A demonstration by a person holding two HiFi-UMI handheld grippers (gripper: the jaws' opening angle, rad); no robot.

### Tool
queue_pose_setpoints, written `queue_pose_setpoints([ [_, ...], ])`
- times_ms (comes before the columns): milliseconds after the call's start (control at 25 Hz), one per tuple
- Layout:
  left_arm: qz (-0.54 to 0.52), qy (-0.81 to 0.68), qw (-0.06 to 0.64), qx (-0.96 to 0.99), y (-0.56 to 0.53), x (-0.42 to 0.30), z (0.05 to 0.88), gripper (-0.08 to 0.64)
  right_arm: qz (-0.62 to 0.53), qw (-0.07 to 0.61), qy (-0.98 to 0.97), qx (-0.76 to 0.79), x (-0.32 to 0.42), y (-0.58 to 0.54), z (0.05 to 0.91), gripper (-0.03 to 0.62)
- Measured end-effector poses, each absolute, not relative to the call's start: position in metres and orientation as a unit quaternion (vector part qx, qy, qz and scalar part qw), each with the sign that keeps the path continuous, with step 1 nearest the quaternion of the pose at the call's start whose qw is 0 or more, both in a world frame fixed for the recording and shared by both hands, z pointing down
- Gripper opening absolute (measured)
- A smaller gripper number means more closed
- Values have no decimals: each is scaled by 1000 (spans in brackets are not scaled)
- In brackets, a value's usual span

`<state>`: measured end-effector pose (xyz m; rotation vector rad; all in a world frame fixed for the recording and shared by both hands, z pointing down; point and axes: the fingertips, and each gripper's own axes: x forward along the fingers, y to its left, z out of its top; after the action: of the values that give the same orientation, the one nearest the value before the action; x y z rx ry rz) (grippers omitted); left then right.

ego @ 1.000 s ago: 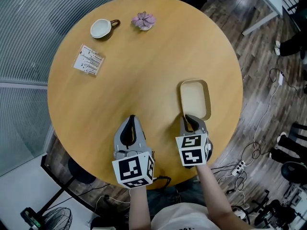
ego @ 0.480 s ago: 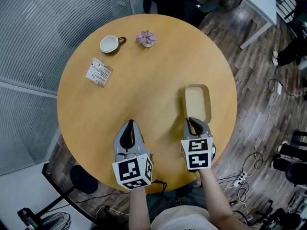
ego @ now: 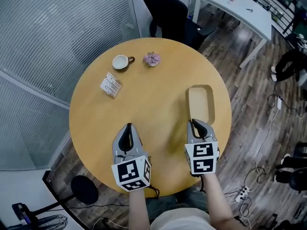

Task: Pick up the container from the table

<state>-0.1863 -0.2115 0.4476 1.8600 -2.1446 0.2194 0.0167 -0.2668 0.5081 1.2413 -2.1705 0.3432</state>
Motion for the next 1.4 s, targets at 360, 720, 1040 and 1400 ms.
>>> queue_pose_setpoints([
  [360,55,-769,95,630,-187,-189,395,0,78,247,-839,479,26,-258,441,51],
  [720,29,-783,41,620,-159,-183,339,0,52,195,-851,485,35,-243,392,51],
  [1040,14,-790,4,612,-138,-177,303,0,24,143,-861,488,45,-235,348,50],
  [1400,4,-793,-25,608,-121,-168,274,0,1,101,-870,482,47,-224,314,49],
])
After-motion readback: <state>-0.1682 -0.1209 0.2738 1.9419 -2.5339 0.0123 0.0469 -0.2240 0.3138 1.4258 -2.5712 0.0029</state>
